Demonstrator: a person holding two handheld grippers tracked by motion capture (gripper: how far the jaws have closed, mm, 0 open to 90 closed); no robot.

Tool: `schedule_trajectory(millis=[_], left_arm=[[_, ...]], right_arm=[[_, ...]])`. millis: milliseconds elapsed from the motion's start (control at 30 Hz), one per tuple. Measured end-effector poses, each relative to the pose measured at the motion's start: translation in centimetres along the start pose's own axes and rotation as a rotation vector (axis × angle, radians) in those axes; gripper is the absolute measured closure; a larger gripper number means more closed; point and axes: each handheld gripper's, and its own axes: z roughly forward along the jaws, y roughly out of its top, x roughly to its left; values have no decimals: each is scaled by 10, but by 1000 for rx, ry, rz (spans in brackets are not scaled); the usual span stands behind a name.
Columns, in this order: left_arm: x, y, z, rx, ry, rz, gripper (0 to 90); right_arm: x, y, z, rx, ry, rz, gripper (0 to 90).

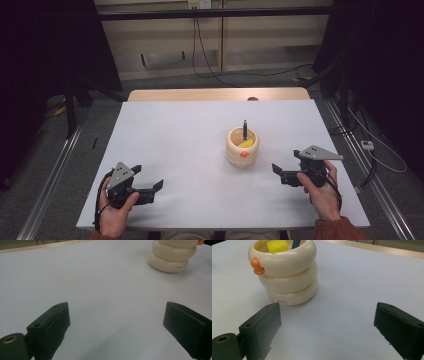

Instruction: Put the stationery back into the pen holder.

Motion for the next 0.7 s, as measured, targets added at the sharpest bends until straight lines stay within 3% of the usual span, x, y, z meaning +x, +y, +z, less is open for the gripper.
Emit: schedule_trajectory(millis=[700], left_arm=[[0,0,0,-7,0,0,70]], right_arm=[[-8,-29,-4,-3,-39,19,77]])
